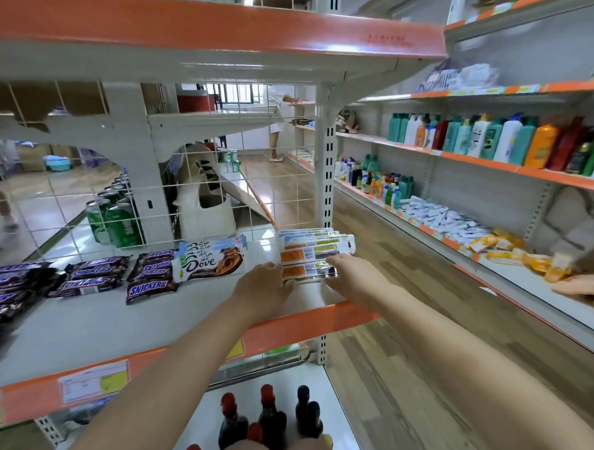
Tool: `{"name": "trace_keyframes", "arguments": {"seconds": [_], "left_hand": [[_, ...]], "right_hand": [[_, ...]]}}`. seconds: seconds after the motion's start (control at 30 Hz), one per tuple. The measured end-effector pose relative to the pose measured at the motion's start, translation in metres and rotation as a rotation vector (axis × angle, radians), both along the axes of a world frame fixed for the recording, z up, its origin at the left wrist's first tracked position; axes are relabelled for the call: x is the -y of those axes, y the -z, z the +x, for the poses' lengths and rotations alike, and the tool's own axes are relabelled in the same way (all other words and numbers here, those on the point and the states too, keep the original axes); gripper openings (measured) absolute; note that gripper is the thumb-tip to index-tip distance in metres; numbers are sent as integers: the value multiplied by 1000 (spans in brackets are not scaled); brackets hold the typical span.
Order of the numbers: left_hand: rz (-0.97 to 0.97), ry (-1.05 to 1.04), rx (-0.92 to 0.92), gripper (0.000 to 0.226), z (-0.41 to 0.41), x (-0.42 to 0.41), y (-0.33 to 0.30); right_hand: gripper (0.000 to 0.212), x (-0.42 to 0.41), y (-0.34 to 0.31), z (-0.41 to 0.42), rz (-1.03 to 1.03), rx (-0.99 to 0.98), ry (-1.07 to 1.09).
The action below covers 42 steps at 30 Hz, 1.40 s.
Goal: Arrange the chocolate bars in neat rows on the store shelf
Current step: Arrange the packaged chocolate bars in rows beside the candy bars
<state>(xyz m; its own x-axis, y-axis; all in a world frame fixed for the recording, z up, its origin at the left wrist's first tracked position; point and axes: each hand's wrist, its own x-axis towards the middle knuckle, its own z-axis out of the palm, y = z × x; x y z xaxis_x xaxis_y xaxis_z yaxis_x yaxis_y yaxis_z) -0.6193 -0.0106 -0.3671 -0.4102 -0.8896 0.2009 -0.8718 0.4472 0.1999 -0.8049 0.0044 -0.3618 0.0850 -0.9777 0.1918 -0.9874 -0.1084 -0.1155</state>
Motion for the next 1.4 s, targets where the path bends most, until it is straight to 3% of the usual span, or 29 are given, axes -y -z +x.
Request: {"name": "trace_keyframes", "arguments": {"seconds": [0.17, 0.53, 0.9, 1.2, 1.4], "left_hand": [[-18, 2, -26, 41, 6, 12, 2], [-58, -37, -40, 43, 17, 39, 13], [-73, -45, -62, 41, 21, 49, 19], [-100, -30, -56, 41, 25, 48, 18], [-140, -3, -27, 41, 26, 42, 15]], "right_hand": [[54, 12, -1, 0, 55, -6, -43], [45, 44, 4, -7, 116, -78, -61], [56, 56, -5, -12, 213, -61, -132], [47, 53, -2, -10, 159, -196, -151], [42, 42, -5, -8, 17, -308, -194]]}}
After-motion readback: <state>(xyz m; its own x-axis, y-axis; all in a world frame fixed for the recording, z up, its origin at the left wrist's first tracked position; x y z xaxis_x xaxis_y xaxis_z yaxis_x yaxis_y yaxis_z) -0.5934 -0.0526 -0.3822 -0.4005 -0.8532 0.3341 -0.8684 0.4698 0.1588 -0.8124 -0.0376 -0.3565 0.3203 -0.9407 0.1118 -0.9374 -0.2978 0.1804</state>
